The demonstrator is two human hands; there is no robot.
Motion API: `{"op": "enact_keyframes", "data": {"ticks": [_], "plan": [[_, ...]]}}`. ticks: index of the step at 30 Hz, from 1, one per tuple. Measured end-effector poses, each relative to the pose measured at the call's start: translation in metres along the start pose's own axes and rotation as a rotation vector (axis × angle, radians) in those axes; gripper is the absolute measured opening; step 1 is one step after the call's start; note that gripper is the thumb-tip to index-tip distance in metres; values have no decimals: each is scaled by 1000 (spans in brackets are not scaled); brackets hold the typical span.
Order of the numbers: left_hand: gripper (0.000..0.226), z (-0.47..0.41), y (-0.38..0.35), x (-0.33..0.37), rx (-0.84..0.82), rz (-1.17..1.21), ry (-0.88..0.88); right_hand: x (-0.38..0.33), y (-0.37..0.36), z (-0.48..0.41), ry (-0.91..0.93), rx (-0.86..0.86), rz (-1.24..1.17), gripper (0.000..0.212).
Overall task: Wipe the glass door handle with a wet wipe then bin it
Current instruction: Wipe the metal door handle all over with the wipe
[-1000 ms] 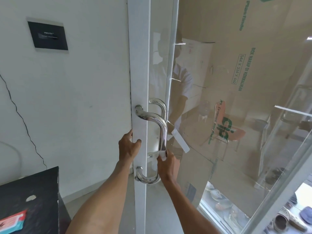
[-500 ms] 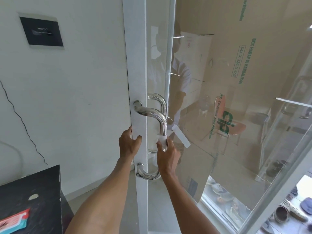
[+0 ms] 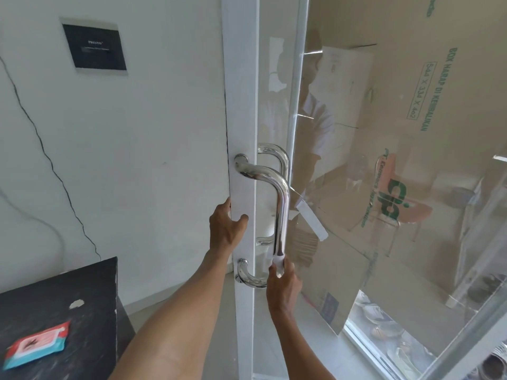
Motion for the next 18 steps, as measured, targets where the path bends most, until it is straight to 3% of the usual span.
{"op": "enact_keyframes", "data": {"ticks": [6,10,13,18], "plan": [[68,-3,0,-3,19,15,9,18,-16,9,-79,0,-7,20],[54,-5,0,0,35,5,-1,25,-22,19,-175,37,-36,13],[67,-5,0,-1,29,-10,13,22,-23,31,-339,60,-183,4],[61,-8,-1,-3,19,-44,24,18,-47,54,-683,25,-455,13]]}}
Point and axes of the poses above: each hand's wrist, its own z-axis away from the middle knuckle, its own y-axis out of the back of the hand, x = y × z, the point moved 6 cm from there along -z, towards the middle knuckle, and after that the axes turned 9 degrees about z, right-handed, at the moved point
